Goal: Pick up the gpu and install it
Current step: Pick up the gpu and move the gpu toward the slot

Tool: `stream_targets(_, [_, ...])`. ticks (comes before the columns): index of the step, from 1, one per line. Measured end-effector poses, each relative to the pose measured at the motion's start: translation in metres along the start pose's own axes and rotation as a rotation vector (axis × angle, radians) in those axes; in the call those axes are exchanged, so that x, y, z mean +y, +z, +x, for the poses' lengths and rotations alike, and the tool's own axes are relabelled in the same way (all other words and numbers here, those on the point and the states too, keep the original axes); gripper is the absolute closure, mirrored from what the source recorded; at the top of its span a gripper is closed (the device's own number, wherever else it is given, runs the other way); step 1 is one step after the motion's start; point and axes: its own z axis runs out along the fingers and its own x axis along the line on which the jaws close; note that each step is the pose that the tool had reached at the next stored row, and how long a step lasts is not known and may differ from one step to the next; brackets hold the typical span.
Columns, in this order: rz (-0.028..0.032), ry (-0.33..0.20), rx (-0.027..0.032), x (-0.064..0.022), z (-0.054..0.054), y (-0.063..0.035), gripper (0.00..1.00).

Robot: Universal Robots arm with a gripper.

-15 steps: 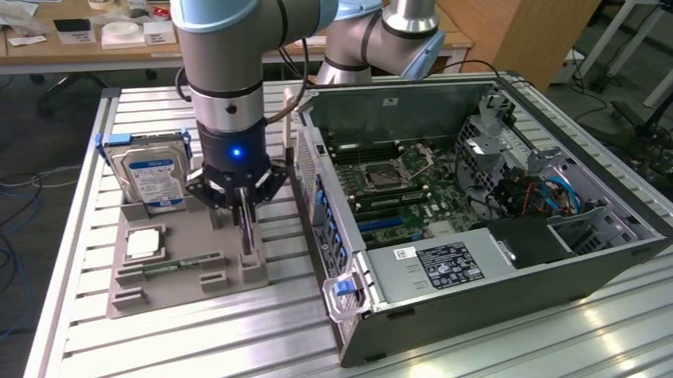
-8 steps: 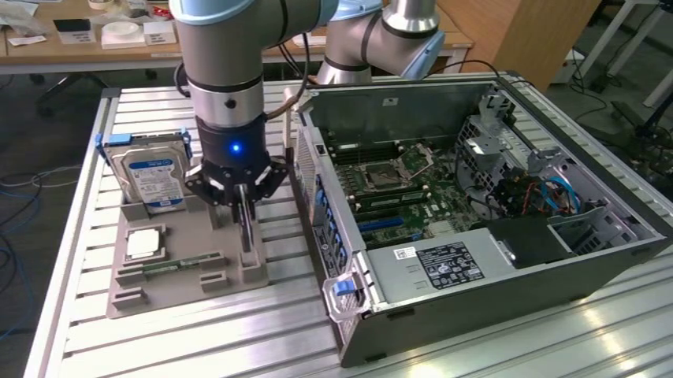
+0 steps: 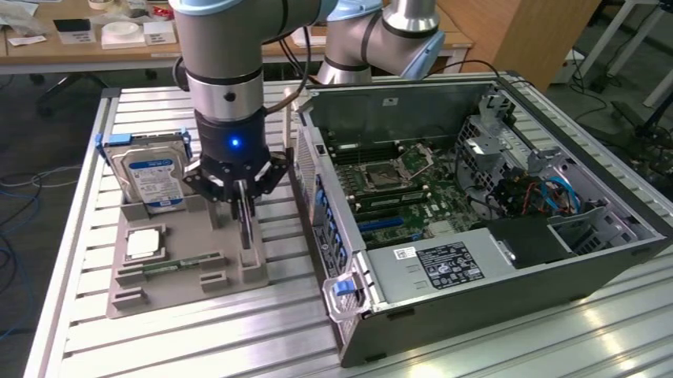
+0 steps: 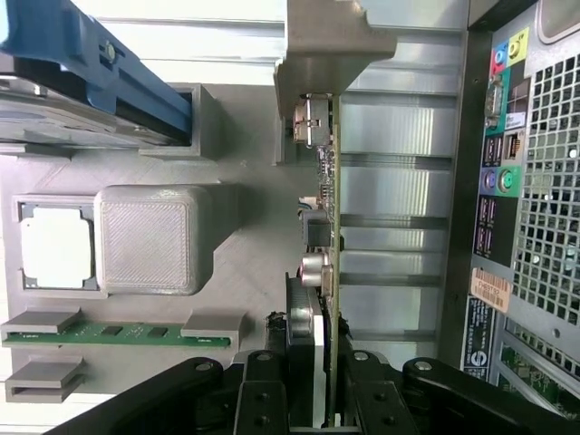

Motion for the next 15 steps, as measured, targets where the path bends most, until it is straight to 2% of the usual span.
stream_targets(7, [-0.0004,0.0,0.0004,-0.0002,0.0,-0.0055,0.72])
stream_targets(15, [-0.0027,0.0,0.0009,-0.0007,0.0,-0.018,0.72])
